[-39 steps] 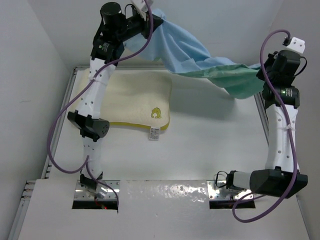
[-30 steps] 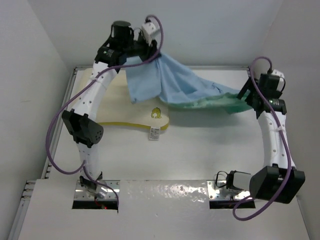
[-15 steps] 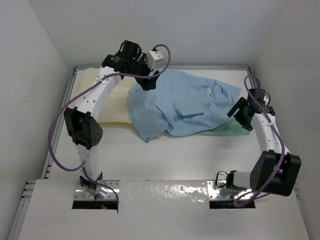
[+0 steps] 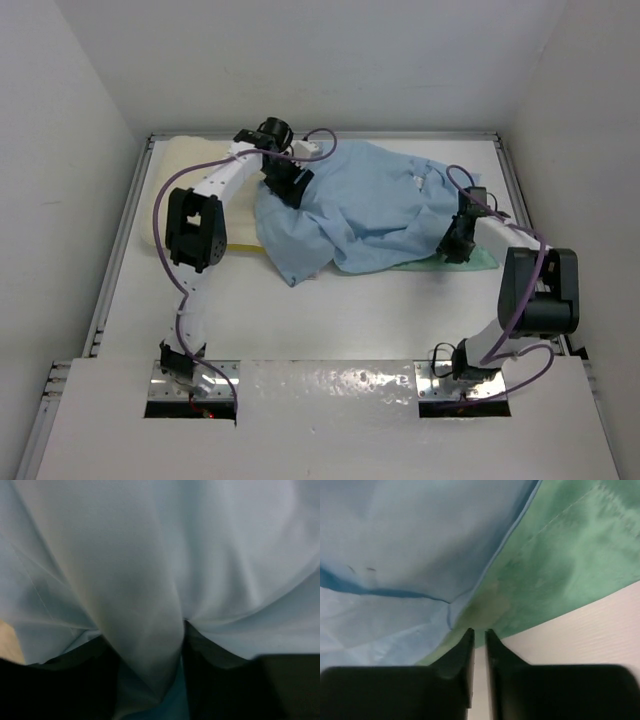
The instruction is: Put the pillow into the pillowcase
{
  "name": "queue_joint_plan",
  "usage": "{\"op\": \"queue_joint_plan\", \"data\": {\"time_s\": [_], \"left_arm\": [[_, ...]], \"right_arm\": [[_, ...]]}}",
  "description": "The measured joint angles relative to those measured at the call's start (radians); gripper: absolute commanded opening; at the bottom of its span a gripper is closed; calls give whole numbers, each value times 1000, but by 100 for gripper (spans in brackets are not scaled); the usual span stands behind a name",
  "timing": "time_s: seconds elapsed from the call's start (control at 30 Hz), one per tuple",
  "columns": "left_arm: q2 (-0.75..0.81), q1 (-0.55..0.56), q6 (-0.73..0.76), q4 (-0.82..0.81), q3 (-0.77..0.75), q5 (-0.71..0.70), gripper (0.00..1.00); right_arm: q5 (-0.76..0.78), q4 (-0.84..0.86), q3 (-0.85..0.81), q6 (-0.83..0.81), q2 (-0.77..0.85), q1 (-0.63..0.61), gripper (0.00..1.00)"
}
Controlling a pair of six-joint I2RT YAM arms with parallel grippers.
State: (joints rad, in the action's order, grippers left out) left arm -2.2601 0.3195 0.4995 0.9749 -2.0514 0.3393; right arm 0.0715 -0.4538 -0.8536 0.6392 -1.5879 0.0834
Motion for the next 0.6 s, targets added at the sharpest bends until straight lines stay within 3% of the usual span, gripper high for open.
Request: {"op": "queue_joint_plan", "data": {"time_s": [0.03, 0.07, 0.23, 0.33, 0.4, 0.43, 0.47, 0.53, 0.6], "left_arm": [[-1, -1, 1, 11, -1, 7, 22], [-1, -1, 8, 28, -6, 18, 3], [-22, -3, 12, 104, -143, 57, 0], [-28, -3, 4, 64, -236, 39, 0], [6, -2, 3, -40, -229, 5, 0], [35, -1, 3, -107, -195, -13, 0], [66, -1, 4, -193, -163, -31, 0], [101, 0, 5, -251, -146, -43, 0], [104, 3, 5, -330, -190, -46, 0]], "right_arm": [[7, 9, 0, -11, 0, -11, 1], [10, 16, 0, -19, 0, -19, 0], [7, 67, 37, -38, 5, -40, 0], [6, 60, 81, -76, 24, -63, 0], [15, 38, 87, -109, 47, -99, 32], [24, 35, 85, -127, 64, -116, 56], [25, 29, 77, -140, 79, -129, 89], [29, 16, 24, -183, 93, -125, 98], [25, 11, -67, -208, 66, -95, 99]]}}
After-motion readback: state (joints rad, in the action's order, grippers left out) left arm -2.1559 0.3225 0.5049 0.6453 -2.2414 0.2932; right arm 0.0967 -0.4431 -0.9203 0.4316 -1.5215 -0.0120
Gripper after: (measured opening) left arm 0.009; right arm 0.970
